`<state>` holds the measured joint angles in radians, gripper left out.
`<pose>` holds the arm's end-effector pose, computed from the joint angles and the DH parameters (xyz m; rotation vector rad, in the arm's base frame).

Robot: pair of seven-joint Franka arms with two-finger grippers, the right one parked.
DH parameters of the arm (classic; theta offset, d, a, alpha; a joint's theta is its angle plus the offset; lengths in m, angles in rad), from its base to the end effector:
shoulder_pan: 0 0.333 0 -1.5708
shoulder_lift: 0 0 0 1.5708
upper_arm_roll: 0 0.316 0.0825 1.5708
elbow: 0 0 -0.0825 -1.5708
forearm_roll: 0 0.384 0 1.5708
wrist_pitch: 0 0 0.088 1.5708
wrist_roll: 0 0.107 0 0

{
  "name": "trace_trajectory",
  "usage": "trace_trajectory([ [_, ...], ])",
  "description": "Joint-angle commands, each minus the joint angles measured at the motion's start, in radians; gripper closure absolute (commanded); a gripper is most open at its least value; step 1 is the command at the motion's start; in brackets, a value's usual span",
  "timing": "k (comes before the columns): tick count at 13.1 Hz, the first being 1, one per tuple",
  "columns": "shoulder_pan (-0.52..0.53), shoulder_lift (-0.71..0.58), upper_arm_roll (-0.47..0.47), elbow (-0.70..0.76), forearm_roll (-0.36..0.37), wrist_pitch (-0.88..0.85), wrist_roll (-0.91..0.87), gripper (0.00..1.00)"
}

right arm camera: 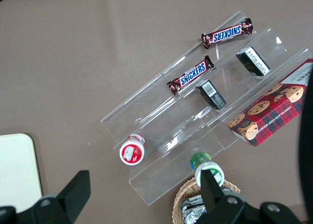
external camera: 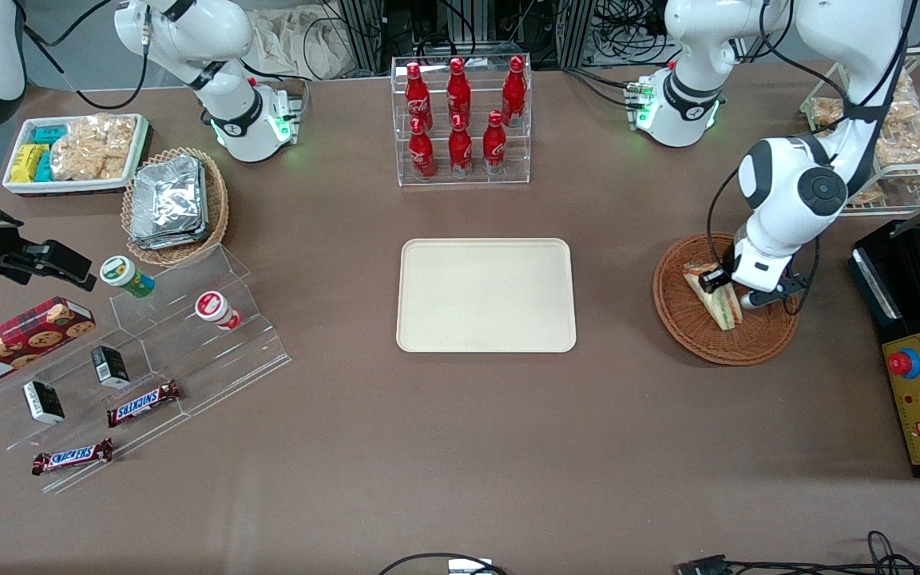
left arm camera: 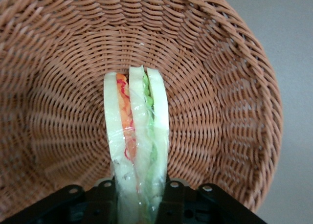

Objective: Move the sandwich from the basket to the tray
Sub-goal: 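Lower the open left gripper around the sandwich and close it, then lift the sandwich up out of the basket with the left gripper, then carry the held sandwich over the cream tray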

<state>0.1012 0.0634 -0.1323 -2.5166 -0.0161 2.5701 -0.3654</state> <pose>0.4634 -0.0147 0.2544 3.0795 0.5415 -0.0196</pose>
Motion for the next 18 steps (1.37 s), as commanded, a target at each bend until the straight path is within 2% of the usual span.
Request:
trace_trajectory([
  [1, 0.0, -0.189, -0.006, 0.083, 0.008, -0.312, 0.003, 1.0],
  [3, 0.0, -0.212, -0.007, 0.27, 0.008, -0.585, 0.003, 1.0],
  [5, 0.0, -0.182, -0.032, 0.492, 0.008, -0.819, 0.002, 1.0],
  [8, 0.0, -0.1, -0.117, 0.769, 0.005, -1.057, -0.016, 1.0],
  [12, -0.008, 0.03, -0.327, 0.958, -0.012, -1.119, -0.066, 0.97],
  [14, -0.021, 0.139, -0.479, 1.076, 0.001, -1.122, -0.177, 0.88],
  [16, -0.055, 0.226, -0.556, 1.139, 0.005, -1.107, -0.291, 0.88],
  [17, -0.102, 0.248, -0.558, 1.15, 0.048, -1.088, -0.308, 0.88],
  [18, -0.144, 0.262, -0.558, 1.144, 0.124, -1.078, -0.316, 0.88],
])
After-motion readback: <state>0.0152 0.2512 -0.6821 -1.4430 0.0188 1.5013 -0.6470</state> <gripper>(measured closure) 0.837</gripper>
